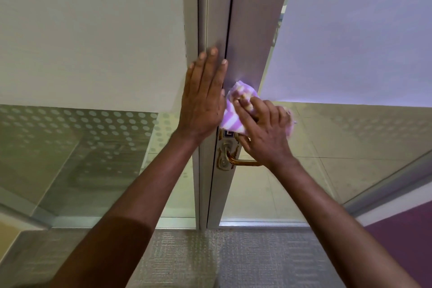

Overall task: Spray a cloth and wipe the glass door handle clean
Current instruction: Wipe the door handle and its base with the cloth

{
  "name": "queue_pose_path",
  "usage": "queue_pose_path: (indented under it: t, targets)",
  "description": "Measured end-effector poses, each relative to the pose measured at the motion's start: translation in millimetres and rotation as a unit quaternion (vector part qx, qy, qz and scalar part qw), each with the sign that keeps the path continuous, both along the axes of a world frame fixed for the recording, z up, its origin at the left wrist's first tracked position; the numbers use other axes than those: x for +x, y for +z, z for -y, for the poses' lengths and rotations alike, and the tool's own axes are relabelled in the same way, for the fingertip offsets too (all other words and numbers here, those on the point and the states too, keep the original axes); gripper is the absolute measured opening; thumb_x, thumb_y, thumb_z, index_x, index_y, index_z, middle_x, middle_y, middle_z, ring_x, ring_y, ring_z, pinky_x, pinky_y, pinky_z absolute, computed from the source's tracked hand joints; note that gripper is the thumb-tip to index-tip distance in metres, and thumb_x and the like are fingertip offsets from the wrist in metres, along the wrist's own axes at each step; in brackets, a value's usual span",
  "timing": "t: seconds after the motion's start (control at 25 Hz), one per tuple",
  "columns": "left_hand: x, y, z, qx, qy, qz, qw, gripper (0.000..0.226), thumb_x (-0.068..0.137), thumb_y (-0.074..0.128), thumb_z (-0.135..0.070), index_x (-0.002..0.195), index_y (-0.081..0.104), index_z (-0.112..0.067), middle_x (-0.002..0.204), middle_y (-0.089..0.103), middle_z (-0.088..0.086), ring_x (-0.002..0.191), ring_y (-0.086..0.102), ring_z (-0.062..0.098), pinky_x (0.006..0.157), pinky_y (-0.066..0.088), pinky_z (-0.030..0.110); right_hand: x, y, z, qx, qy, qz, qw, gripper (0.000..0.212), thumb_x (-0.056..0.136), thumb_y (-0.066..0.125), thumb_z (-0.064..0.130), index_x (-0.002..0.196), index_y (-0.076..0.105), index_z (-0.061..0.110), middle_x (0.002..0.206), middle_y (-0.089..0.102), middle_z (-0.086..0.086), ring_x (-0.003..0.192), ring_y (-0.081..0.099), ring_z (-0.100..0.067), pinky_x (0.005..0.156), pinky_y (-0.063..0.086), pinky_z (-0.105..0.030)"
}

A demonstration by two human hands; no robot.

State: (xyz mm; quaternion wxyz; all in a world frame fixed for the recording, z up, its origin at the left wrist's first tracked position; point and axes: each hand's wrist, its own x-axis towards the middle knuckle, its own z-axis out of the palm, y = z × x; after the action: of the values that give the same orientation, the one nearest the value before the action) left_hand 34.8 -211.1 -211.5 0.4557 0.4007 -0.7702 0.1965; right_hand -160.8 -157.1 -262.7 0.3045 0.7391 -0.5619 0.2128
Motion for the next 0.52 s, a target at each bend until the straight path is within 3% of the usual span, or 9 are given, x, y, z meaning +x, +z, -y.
queue_pose_path:
  t: [0.16, 0.24, 0.4, 0.52]
  targets:
    - [3.3, -6.5, 19.0, -0.015, 0.025, 0.03, 0.999, 0.058, 0.105, 0.048, -0.019, 0.157, 0.028, -0.002, 0.164, 0.028, 0.023, 0.154, 0.017, 0.037, 0.129, 0.009, 0.046, -4.5, -25.0, 13.6, -0.026, 0.048, -0.061, 0.997, 0.072, 0.086, 0.059, 0.011, 0.156, 0.046, 0.025, 0.149, 0.039, -0.013, 0.13, 0.041, -0.035, 0.106, 0.032, -0.055]
    - [5.3, -7.8, 25.1, -0.031, 0.04, 0.032, 0.998, 0.057, 0.106, 0.048, -0.019, 0.157, 0.028, -0.003, 0.164, 0.03, 0.023, 0.153, 0.019, 0.037, 0.128, 0.009, 0.046, -12.1, -33.1, 11.3, 0.013, 0.089, -0.098, 0.991, 0.073, 0.085, 0.052, 0.008, 0.156, 0.047, 0.025, 0.149, 0.047, -0.012, 0.129, 0.047, -0.036, 0.106, 0.033, -0.055]
    - [2.7, -4.3, 31.7, -0.057, 0.063, 0.011, 0.996, 0.054, 0.108, 0.046, -0.02, 0.157, 0.029, -0.004, 0.162, 0.034, 0.022, 0.152, 0.021, 0.036, 0.128, 0.009, 0.044, -28.4, -38.7, 6.8, 0.125, 0.109, -0.187, 0.968, 0.087, 0.077, 0.079, 0.013, 0.156, 0.045, 0.028, 0.146, 0.054, -0.007, 0.127, 0.051, -0.033, 0.106, 0.034, -0.053]
    - [2.8, -5.5, 37.7, -0.07, 0.078, 0.016, 0.994, 0.054, 0.109, 0.045, -0.023, 0.157, 0.027, -0.006, 0.161, 0.035, 0.021, 0.156, 0.014, 0.028, 0.128, 0.009, 0.044, -35.4, -21.9, 9.0, 0.074, 0.088, -0.127, 0.985, 0.093, 0.066, 0.081, 0.004, 0.15, 0.053, 0.032, 0.142, 0.059, -0.007, 0.121, 0.053, -0.032, 0.102, 0.033, -0.049]
